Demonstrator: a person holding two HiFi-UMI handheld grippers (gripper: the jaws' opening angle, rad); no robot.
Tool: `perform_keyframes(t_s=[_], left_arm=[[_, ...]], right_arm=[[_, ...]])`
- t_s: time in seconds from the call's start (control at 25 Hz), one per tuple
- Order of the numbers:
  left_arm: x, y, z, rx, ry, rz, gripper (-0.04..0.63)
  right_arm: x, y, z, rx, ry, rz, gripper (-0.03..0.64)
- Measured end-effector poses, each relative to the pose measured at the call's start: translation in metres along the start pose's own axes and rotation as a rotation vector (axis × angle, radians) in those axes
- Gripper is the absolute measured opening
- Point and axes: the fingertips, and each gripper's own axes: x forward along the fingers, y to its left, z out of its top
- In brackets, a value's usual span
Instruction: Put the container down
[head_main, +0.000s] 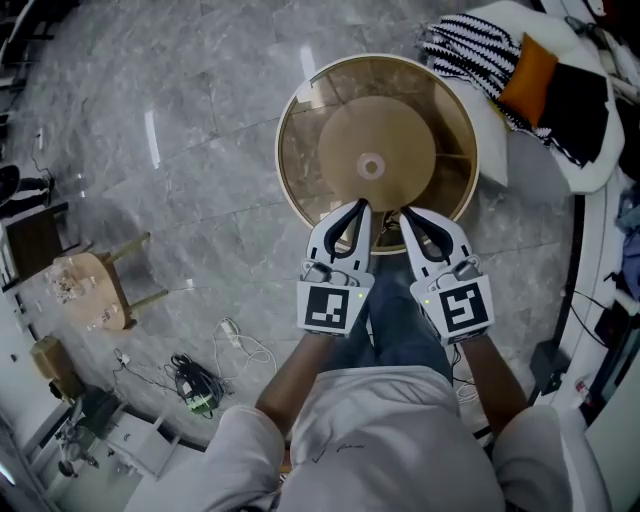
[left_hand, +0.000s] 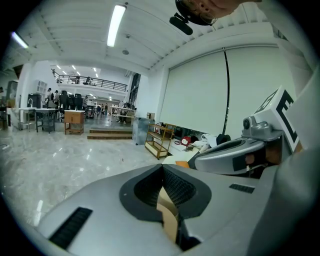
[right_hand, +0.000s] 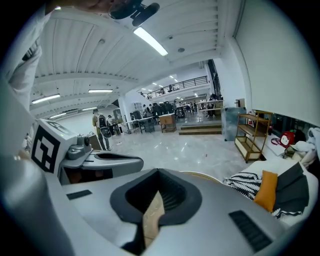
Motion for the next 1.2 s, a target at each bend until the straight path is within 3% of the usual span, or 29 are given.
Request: perform_keyframes(t_s=[0.68,1.2], left_arm=[[-0.040,-0.015,0.059,0.114,-0.002,-0.044,0.018],[-0.070,-0.040,0.089,0.068,-0.009,-0.087,0.018]], right_arm=[[-0.041,0.029,0.036,-0.046,0.012,0.083,0.015],[-0.073,0.039,0.069,-0.055,-0.013,0.081,0.015]])
